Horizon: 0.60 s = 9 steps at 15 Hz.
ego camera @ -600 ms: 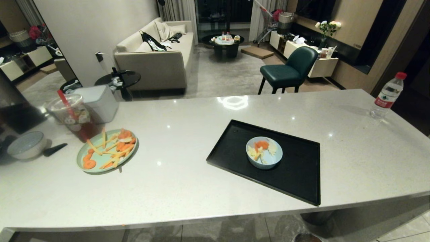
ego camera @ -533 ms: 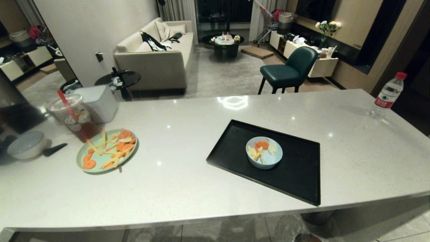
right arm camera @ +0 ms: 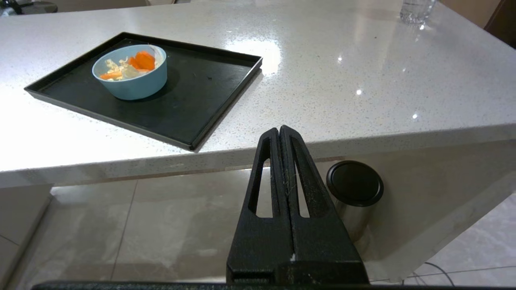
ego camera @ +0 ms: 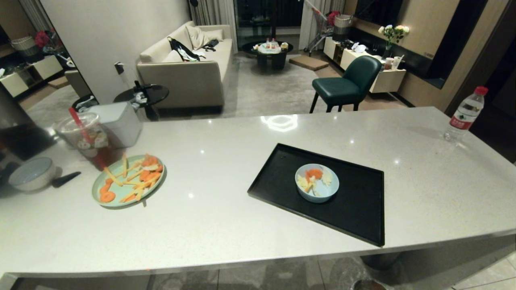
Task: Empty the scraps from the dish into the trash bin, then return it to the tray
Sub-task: Pick up the bowl with leftover food
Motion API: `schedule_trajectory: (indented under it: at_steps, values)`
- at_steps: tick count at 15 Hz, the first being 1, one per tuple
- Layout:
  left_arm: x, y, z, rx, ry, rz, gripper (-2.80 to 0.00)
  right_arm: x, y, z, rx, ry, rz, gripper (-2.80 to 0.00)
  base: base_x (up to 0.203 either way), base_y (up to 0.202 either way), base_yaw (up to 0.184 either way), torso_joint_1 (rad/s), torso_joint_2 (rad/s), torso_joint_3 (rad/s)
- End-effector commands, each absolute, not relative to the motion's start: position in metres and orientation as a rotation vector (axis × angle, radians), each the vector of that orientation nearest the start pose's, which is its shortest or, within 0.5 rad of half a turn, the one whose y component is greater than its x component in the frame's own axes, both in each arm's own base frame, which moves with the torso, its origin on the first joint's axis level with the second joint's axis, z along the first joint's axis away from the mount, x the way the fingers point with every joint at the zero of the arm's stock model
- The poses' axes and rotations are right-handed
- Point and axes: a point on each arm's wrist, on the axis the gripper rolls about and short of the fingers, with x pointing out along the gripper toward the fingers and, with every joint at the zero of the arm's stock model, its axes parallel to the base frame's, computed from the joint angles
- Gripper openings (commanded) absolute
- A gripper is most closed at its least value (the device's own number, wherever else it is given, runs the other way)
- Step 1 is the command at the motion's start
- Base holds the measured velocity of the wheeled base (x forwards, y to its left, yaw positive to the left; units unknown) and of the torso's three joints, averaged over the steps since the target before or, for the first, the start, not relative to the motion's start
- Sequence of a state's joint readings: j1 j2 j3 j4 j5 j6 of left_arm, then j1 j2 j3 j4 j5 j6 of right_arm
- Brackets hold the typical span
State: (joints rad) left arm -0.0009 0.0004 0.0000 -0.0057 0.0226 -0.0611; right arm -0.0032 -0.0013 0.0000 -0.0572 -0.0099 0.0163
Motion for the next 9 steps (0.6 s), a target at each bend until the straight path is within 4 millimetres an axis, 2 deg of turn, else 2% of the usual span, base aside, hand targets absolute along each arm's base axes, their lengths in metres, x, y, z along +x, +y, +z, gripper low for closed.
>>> schedule_trajectory:
  at_steps: [1, 4, 6, 9]
  values:
    - [-0.023, 0.001, 0.076, -0.061, -0.005, 0.021, -2.80, -0.023, 0.000, 0.082, 0.009, -0.060, -0.012, -2.80, 0.000, 0.000, 0.000, 0.000, 0.00, 0.000]
    - [-0.023, 0.001, 0.076, -0.061, -0.005, 0.022, -2.80, -0.030, 0.000, 0.101, 0.008, -0.123, 0.011, -2.80, 0.000, 0.000, 0.000, 0.000, 0.00, 0.000]
    - [-0.023, 0.001, 0.076, -0.063, -0.005, 0.021, -2.80, -0.036, 0.002, 0.116, -0.020, -0.154, 0.085, -2.80, 0.000, 0.000, 0.000, 0.000, 0.00, 0.000]
    - [-0.023, 0.001, 0.076, -0.061, -0.005, 0.023, -2.80, -0.033, 0.004, 0.146, -0.027, -0.074, 0.147, -2.80, 0.000, 0.000, 0.000, 0.000, 0.00, 0.000]
